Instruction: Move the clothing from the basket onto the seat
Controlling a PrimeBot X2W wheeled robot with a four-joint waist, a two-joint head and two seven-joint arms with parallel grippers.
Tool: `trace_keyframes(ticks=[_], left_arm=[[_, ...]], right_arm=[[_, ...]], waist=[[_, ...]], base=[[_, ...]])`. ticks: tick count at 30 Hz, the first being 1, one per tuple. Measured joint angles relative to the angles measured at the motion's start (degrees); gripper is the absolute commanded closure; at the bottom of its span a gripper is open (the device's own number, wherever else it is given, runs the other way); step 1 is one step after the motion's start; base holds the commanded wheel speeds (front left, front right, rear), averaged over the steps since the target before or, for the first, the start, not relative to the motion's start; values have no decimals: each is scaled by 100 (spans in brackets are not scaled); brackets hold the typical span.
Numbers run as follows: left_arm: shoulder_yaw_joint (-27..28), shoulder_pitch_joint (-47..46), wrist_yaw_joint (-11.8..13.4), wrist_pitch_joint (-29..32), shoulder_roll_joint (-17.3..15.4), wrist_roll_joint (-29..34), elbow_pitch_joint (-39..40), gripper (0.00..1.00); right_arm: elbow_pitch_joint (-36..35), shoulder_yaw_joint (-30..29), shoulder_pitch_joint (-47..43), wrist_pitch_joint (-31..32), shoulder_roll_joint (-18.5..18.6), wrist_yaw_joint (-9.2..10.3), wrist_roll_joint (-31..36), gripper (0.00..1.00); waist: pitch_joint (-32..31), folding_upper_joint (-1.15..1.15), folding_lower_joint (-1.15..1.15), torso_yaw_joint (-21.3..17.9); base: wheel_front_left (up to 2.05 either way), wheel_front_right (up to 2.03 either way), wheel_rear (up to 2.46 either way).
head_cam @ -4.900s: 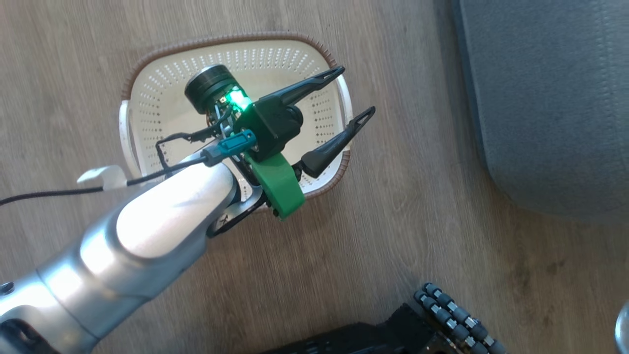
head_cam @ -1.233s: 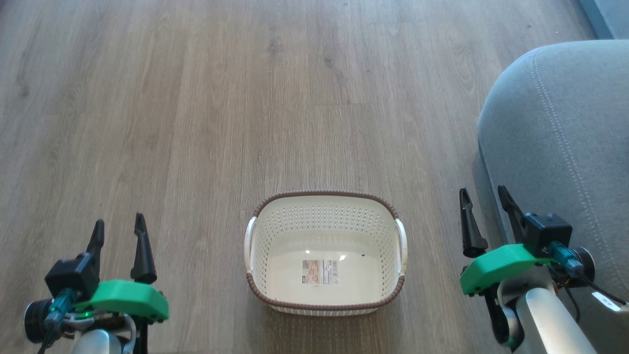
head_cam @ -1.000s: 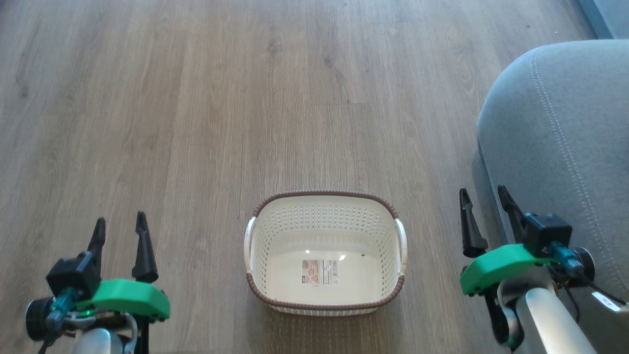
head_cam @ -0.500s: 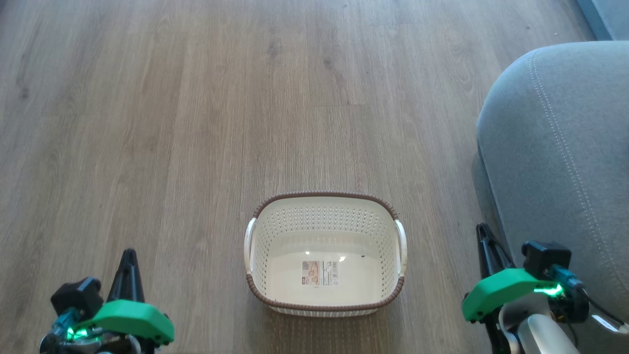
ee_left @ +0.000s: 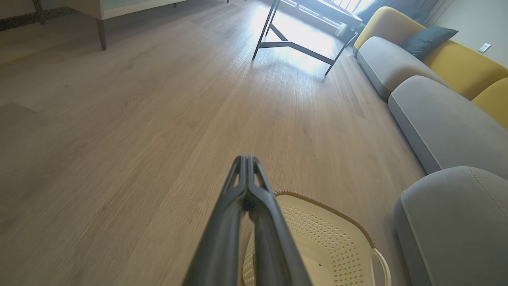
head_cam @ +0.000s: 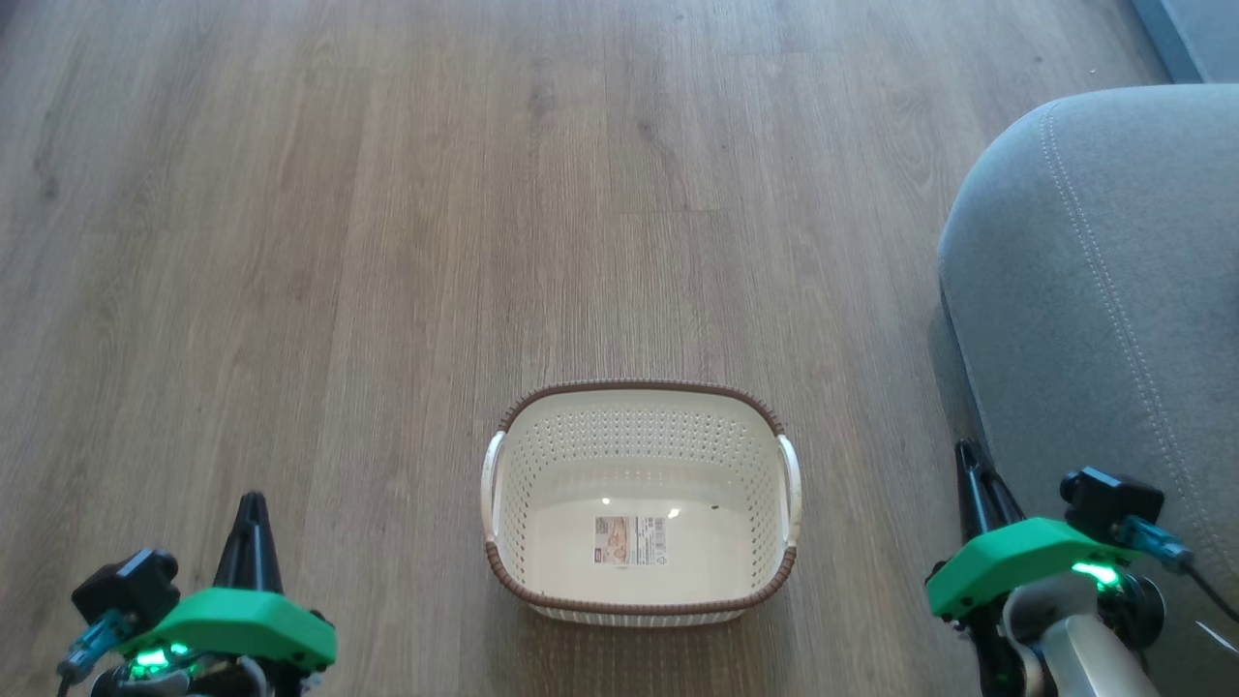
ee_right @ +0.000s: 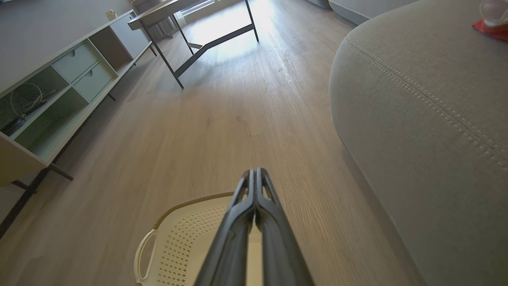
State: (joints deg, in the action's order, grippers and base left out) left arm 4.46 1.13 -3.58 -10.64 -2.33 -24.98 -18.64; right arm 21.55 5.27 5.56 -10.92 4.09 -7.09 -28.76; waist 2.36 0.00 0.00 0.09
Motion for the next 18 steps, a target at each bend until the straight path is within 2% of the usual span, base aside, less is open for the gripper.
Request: trace_keyframes(ticks=[18], left_arm=[[0,-52,-55,310,0,-1184,58,100]], right_arm=[[-92,-208,-1,288,-2,1,-1134,100]], waist=[[-39,0,0,-2]], base=[[0,0,0]])
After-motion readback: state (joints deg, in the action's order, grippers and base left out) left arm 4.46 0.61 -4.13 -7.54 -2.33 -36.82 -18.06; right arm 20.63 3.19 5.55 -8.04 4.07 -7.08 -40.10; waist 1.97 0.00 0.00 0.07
